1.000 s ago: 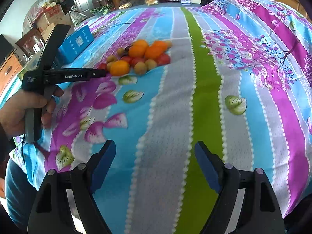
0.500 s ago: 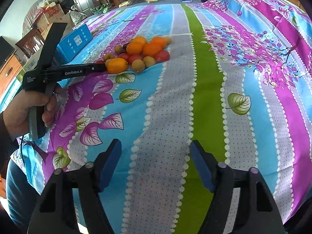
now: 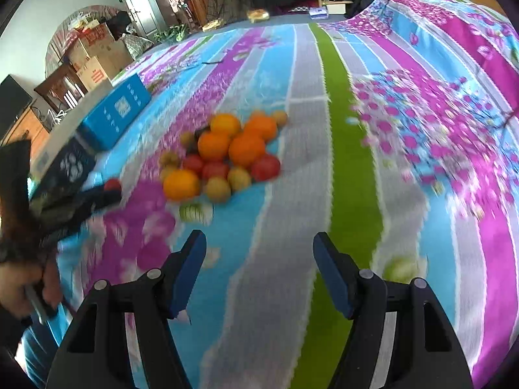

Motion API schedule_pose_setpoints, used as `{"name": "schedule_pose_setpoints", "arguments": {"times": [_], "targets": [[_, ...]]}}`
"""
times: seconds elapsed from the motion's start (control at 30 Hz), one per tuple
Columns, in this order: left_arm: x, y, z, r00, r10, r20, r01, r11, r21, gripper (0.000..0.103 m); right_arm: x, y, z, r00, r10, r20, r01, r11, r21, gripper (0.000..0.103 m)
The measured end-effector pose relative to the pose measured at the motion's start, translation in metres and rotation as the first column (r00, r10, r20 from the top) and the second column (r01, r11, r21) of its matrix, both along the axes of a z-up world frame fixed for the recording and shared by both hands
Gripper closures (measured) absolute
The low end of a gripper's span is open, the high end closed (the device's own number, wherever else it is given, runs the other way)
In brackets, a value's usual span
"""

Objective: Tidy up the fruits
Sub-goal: 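Grasp a red tomato with the left gripper while the right approaches the pile, then grasp a large orange with the right gripper while the left holds the tomato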

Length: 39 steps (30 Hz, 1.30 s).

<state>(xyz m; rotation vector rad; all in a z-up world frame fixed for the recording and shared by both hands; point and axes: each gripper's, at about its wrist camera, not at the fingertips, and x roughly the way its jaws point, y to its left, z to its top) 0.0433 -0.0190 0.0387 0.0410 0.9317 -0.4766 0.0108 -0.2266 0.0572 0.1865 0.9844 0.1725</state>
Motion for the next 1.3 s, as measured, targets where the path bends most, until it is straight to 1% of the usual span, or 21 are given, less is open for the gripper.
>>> {"name": "schedule_pose_setpoints", "arguments": {"times": [0.1, 0.2, 0.33, 0.37, 0.57, 0.67, 0.83, 0.93, 0.97, 1.07, 1.23, 1.3], "targets": [[0.0, 0.0, 0.001, 1.0, 0.005, -0.002, -0.005, 1.0, -0.007, 0.075, 0.017, 0.011, -0.001, 0.999, 0.041, 0.001, -0.041, 0.999, 0.021, 0.033], [0.002, 0.003, 0.0, 1.0, 0.023, -0.011, -0.023, 1.0, -0.012, 0.075, 0.025, 0.029, -0.003, 0.996, 0.091, -0.008, -0.09, 0.993, 0.072, 0.034], [0.005, 0.01, -0.002, 0.998, 0.059, -0.014, -0.06, 0.998, -0.017, 0.075, 0.034, 0.061, -0.005, 0.986, 0.167, 0.015, -0.168, 0.983, 0.071, 0.034], [0.005, 0.011, -0.002, 0.998, 0.063, -0.015, -0.063, 0.998, -0.019, 0.075, 0.036, 0.068, -0.007, 0.985, 0.172, 0.016, -0.173, 0.982, 0.071, 0.034], [0.003, 0.017, -0.005, 0.997, 0.075, -0.022, -0.076, 0.997, -0.022, 0.075, 0.05, 0.088, -0.021, 0.982, 0.187, -0.019, -0.184, 0.978, 0.093, 0.035], [0.004, 0.019, -0.008, 0.996, 0.082, -0.031, -0.083, 0.996, -0.028, 0.075, 0.053, 0.091, -0.028, 0.988, 0.152, -0.029, -0.151, 0.988, 0.041, 0.036], [0.005, 0.016, -0.01, 0.997, 0.075, -0.033, -0.076, 0.997, -0.034, 0.075, 0.061, 0.091, -0.032, 0.988, 0.152, -0.018, -0.152, 0.988, 0.025, 0.037], [0.005, 0.015, -0.011, 0.997, 0.074, -0.036, -0.075, 0.996, -0.037, 0.075, 0.065, 0.097, -0.034, 0.986, 0.169, -0.004, -0.169, 0.986, -0.006, 0.04], [0.005, 0.015, -0.011, 0.997, 0.074, -0.037, -0.076, 0.996, -0.037, 0.075, 0.066, 0.099, -0.035, 0.985, 0.17, -0.003, -0.17, 0.985, -0.013, 0.046], [0.005, 0.015, -0.01, 0.996, 0.076, -0.037, -0.077, 0.996, -0.037, 0.075, 0.069, 0.099, -0.035, 0.989, 0.15, 0.0, -0.15, 0.988, -0.037, 0.055], [0.004, 0.018, -0.003, 0.995, 0.093, -0.025, -0.093, 0.995, -0.033, 0.075, 0.063, 0.095, -0.03, 0.99, 0.141, 0.001, -0.14, 0.989, -0.042, 0.056], [0.002, 0.019, 0.005, 0.995, 0.103, -0.008, -0.103, 0.995, -0.018, 0.075, 0.054, 0.093, -0.018, 0.991, 0.131, 0.026, -0.13, 0.99, -0.046, 0.056]]}}
